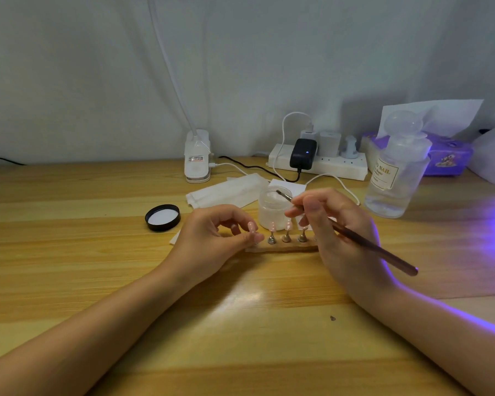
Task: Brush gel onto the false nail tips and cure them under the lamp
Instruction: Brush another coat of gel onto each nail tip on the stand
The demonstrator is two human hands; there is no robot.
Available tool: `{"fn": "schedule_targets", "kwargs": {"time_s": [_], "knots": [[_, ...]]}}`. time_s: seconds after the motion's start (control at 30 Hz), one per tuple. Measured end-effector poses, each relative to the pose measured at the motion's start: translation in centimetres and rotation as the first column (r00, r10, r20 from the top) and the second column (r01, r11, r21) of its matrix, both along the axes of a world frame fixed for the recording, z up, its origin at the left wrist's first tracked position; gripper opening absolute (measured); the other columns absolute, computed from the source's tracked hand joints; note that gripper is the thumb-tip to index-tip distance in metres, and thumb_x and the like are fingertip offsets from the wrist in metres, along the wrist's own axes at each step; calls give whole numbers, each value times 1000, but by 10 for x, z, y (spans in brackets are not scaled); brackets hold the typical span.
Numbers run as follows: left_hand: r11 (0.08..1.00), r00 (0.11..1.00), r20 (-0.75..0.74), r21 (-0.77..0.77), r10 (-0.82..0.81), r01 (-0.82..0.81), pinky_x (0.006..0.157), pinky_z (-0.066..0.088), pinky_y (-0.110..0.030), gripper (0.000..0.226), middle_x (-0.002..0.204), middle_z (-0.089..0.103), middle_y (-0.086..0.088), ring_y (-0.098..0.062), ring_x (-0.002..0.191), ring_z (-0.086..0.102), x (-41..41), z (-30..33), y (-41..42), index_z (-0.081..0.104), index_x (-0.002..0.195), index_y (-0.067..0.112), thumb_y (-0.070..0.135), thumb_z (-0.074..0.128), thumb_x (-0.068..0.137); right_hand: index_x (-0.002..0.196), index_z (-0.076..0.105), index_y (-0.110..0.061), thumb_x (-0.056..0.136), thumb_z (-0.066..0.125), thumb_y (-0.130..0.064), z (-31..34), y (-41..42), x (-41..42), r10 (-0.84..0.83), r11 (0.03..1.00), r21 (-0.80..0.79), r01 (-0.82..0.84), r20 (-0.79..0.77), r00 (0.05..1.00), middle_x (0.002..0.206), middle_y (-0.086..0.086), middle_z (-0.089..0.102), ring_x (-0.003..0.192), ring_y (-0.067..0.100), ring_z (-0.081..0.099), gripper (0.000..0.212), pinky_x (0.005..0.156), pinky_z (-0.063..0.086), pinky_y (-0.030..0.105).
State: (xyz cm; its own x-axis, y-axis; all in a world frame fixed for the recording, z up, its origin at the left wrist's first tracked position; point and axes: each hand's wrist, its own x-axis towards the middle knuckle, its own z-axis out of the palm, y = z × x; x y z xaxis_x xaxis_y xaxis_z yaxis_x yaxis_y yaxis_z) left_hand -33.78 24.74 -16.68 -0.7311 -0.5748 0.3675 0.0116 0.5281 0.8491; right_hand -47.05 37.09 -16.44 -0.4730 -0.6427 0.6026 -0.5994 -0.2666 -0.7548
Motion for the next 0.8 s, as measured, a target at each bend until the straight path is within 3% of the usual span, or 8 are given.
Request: {"fn": "schedule_targets", "kwargs": {"time_s": [0.13, 0.27, 0.37, 0.57, 0.8], "knots": [[1000, 999, 47, -3, 26, -25, 55, 39, -8, 16, 66, 63, 13, 1, 62, 49, -2, 0, -1, 65, 66, 28, 18, 78, 66, 84, 60, -29, 86, 36, -47, 2, 0, 0, -6, 1000, 9, 8, -112, 994, 76, -7, 68, 74, 4, 63, 31, 70, 51, 30], [999, 996, 85, -44, 32, -28, 54, 37, -8, 17, 65, 61, 20, 2, 59, 46, -3, 0, -1, 64, 70, 26, 19, 78, 67, 86, 63, -23, 88, 54, -39, 0, -4, 0, -72, 995, 47, 90, -295, 953, 78, -18, 60, 76, 5, 57, 18, 73, 47, 42], [998, 994, 101, -60, 31, -25, 53, 36, -8, 19, 65, 62, 21, 2, 57, 45, -4, 0, -1, 63, 76, 25, 18, 79, 67, 90, 63, -20, 78, 64, -31, -4, -8, 0, -112, 984, 84, 159, -406, 907, 81, -23, 53, 78, 1, 53, 16, 76, 45, 37], [998, 993, 114, -61, 35, -29, 54, 36, -10, 27, 70, 62, 12, 1, 58, 44, -5, 0, -2, 60, 81, 30, 18, 80, 67, 91, 61, -22, 70, 67, -35, -9, -11, -1, -134, 967, 117, 224, -518, 845, 85, -21, 52, 87, 2, 48, 25, 80, 27, 20], [999, 992, 122, -46, 33, -28, 55, 37, -10, 29, 70, 62, 11, 1, 59, 44, -5, -1, -2, 60, 85, 29, 17, 80, 67, 94, 61, -21, 71, 74, -30, -11, -14, -3, -131, 965, 121, 234, -550, 825, 85, -19, 51, 91, 4, 44, 28, 78, 22, 17]]}}
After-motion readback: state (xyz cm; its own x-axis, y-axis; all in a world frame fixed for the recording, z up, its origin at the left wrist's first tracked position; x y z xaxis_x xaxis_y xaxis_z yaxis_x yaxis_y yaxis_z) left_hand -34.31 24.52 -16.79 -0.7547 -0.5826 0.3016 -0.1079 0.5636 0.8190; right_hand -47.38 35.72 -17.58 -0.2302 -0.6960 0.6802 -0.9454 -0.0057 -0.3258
